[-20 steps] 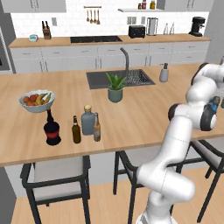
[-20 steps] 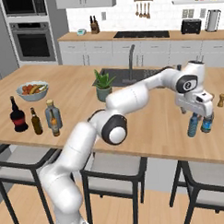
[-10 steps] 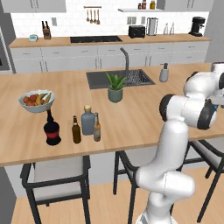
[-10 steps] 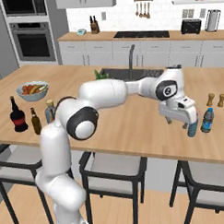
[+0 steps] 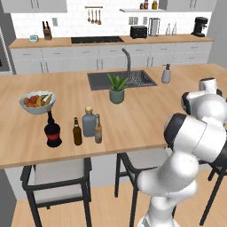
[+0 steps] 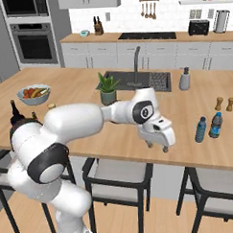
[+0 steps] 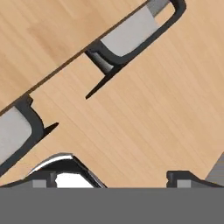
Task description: Move the plastic bottles in the middle to the plastics group, and the glass bottles in the middle to the glass group.
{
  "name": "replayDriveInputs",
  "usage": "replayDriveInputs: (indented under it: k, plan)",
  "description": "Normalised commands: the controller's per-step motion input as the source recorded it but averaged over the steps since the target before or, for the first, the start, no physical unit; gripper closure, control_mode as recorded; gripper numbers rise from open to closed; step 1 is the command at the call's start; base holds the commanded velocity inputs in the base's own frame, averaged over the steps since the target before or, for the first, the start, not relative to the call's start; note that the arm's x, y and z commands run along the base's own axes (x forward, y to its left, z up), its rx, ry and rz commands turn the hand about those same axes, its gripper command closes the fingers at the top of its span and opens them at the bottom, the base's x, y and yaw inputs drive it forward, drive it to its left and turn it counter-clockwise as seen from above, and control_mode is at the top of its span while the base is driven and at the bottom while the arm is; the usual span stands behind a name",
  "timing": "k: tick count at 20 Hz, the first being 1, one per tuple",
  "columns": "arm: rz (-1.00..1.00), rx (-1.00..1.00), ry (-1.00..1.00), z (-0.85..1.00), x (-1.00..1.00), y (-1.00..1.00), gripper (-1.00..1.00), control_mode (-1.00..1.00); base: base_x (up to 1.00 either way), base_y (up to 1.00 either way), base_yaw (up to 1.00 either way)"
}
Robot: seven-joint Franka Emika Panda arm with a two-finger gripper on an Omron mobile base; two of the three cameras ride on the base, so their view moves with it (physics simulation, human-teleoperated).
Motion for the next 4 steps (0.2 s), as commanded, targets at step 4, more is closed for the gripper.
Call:
replayDriveInputs:
  k: [4]
  plan:
    - [0.0,0.0,0.21,0.44,-0.66,0.5,-1.0,-1.0,0.0,0.0,0.0]
